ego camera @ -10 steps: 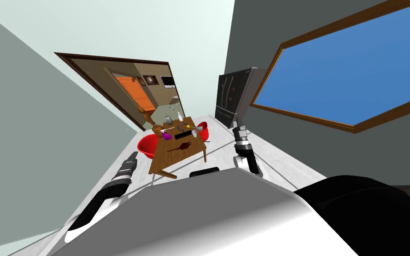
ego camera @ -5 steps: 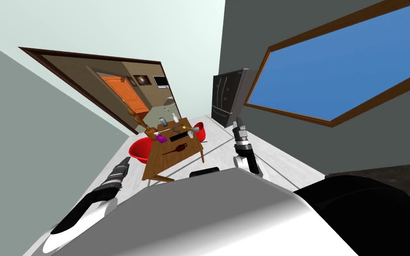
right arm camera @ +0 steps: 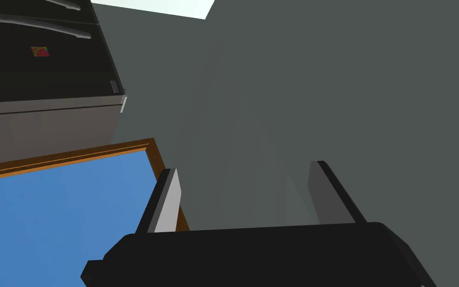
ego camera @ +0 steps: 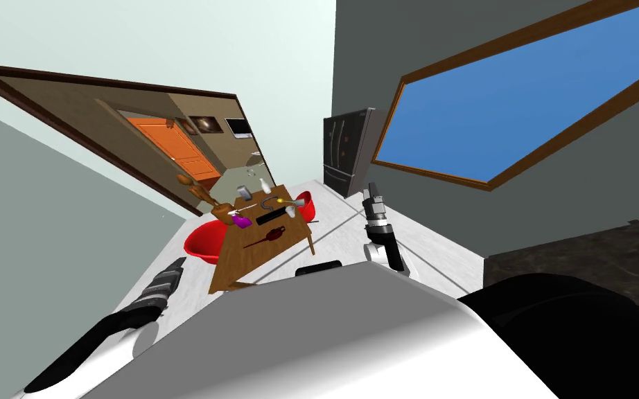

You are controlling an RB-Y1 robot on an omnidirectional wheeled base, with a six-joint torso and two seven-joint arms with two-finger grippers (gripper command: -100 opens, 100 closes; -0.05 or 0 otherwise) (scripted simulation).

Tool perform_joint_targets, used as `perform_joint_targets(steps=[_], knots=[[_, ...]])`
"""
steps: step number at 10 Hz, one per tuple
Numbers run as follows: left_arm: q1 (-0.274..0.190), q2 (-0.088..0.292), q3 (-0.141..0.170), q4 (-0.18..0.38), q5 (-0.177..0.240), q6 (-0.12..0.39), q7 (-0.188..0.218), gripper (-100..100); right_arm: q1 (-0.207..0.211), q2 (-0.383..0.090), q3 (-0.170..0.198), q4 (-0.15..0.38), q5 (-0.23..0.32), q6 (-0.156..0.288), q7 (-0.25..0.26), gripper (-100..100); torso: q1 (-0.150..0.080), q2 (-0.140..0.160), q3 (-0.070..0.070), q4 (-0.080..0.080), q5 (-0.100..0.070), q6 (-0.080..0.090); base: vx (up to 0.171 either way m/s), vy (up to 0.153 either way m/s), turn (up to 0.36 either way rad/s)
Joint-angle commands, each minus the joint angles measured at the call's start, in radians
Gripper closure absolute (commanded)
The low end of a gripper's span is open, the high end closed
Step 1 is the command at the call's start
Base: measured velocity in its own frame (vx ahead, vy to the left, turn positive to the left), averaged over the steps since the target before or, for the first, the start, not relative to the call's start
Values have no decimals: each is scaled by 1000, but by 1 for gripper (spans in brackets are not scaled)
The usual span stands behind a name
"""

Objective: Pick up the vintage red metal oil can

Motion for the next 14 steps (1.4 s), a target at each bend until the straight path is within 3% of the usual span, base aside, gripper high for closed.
perform_joint_targets(steps=[1,2,3,4,6,7,8,9,10,11,12,13,14], knots=[[6,29,16,34,30,29,-6,-100,0,0,0,0,0,0,0,0,0,0,0,0,0,0,8,-34,-120],[15,60,53,82,68,71,-24,-100,0,0,0,0,0,0,0,0,0,0,0,0,0,-1,13,-48,-247],[15,60,53,87,76,81,-24,-100,0,0,0,0,0,0,0,0,0,0,0,0,0,0,17,-41,-114],[23,89,89,123,113,125,-42,-100,0,0,0,0,0,0,0,0,0,0,0,0,0,-1,15,-54,-240],[23,89,89,142,122,133,-42,-100,0,0,0,0,0,0,0,0,0,0,0,0,0,-1,12,-27,-46],[30,116,125,175,167,185,-61,-100,0,0,0,0,0,0,0,0,1,0,0,0,0,-1,11,-45,-232],[30,116,125,198,167,185,-61,-100,0,0,0,0,0,0,0,0,0,0,0,0,0,0,10,-37,-156],[37,142,160,244,211,216,-80,-100,0,0,0,0,0,0,0,0,0,0,0,0,0,-1,13,-46,-241],[37,142,160,254,211,237,-80,-100,0,0,0,0,0,0,0,0,0,0,0,0,0,0,15,-32,-120],[44,165,194,290,251,275,-98,-100,0,0,0,0,0,0,0,0,0,0,0,0,0,-1,19,-40,-218],[44,165,194,310,255,289,-98,-100,0,0,0,0,0,0,0,0,0,-1,0,0,0,0,24,-37,-146],[50,187,227,357,298,323,-117,-100,0,0,0,0,0,0,0,0,0,-1,0,0,0,-2,26,-50,-202],[50,187,227,367,298,328,-117,-100,0,0,0,0,0,0,0,0,-1,-1,0,0,0,-1,17,-39,-153]])
